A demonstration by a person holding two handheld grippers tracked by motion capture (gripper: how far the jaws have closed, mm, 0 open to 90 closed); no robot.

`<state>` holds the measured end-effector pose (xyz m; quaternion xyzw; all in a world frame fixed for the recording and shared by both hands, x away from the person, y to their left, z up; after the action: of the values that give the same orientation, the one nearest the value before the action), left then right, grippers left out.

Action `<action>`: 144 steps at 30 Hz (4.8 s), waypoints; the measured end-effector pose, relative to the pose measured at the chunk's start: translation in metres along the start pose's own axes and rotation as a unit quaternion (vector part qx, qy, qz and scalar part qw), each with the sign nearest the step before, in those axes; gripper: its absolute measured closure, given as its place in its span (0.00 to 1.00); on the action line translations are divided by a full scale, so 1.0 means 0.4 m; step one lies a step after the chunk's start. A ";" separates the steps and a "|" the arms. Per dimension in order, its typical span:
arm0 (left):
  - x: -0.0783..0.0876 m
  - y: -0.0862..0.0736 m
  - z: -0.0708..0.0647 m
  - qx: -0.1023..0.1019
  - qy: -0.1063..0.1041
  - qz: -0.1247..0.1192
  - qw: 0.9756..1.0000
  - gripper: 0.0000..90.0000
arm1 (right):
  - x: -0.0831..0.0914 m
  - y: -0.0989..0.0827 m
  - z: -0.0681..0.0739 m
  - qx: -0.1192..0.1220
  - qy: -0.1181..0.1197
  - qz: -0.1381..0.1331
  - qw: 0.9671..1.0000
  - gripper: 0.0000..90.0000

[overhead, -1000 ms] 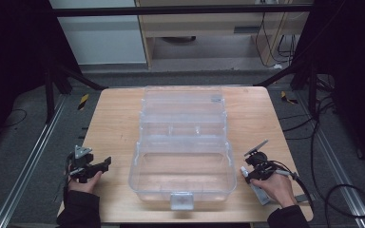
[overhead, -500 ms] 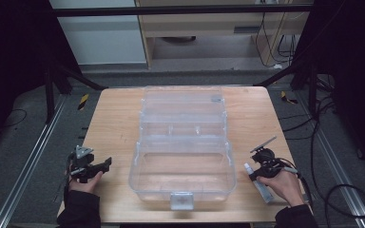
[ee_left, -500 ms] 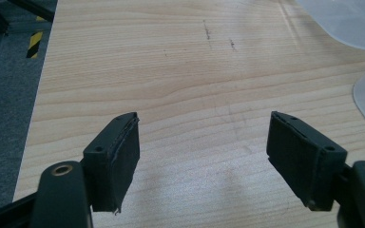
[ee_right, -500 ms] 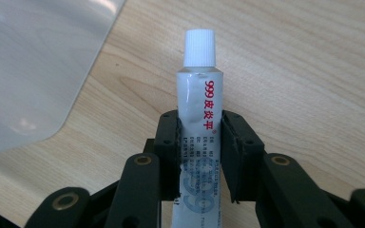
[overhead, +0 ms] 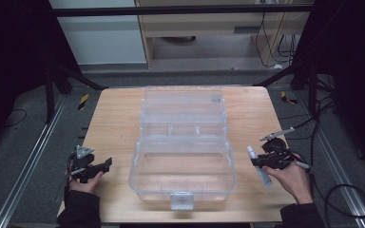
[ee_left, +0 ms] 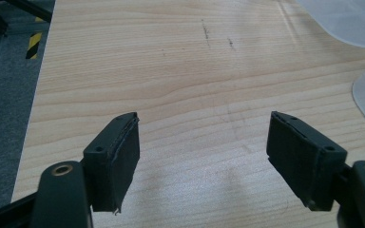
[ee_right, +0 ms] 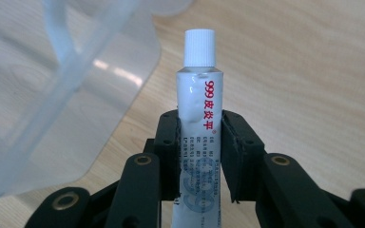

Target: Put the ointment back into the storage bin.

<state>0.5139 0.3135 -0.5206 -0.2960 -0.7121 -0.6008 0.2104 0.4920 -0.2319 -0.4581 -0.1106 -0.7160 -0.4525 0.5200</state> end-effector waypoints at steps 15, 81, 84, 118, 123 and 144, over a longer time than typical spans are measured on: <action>-0.003 -0.001 -0.003 -0.002 -0.001 0.003 1.000 0.30 | 0.102 0.111 0.015 0.081 0.008 -0.073 0.994 0.78; -0.011 -0.003 -0.005 -0.009 -0.001 0.009 1.000 0.31 | -0.067 0.246 0.329 0.399 0.184 0.050 0.897 0.78; -0.011 -0.003 -0.004 -0.009 -0.001 0.009 1.000 0.31 | -0.084 0.234 0.335 0.403 0.183 0.062 0.894 0.78; -0.012 -0.004 -0.003 -0.009 -0.001 0.011 1.000 0.31 | -0.209 0.144 0.364 0.442 0.190 0.128 0.867 0.78; -0.012 -0.004 -0.004 -0.010 -0.001 0.012 1.000 0.31 | -0.219 0.135 0.366 0.445 0.189 0.138 0.864 0.77; -0.012 -0.004 -0.003 -0.009 -0.001 0.012 1.000 0.31 | -0.206 0.142 0.364 0.439 0.188 0.130 0.869 0.75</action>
<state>0.5165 0.3113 -0.5248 -0.3073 -0.7030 -0.6046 0.2143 0.4697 -0.0629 -0.5047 0.1243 -0.7087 -0.0316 0.6938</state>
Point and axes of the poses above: each handheld gripper's, and its own axes: x roughly backward along the jaws, y roughly out of its top, z roughly to its left, the point moved 7 cm from there along -x, roughly forward along the jaws, and after that the axes turned 14 degrees about x, right-handed, at the moved point
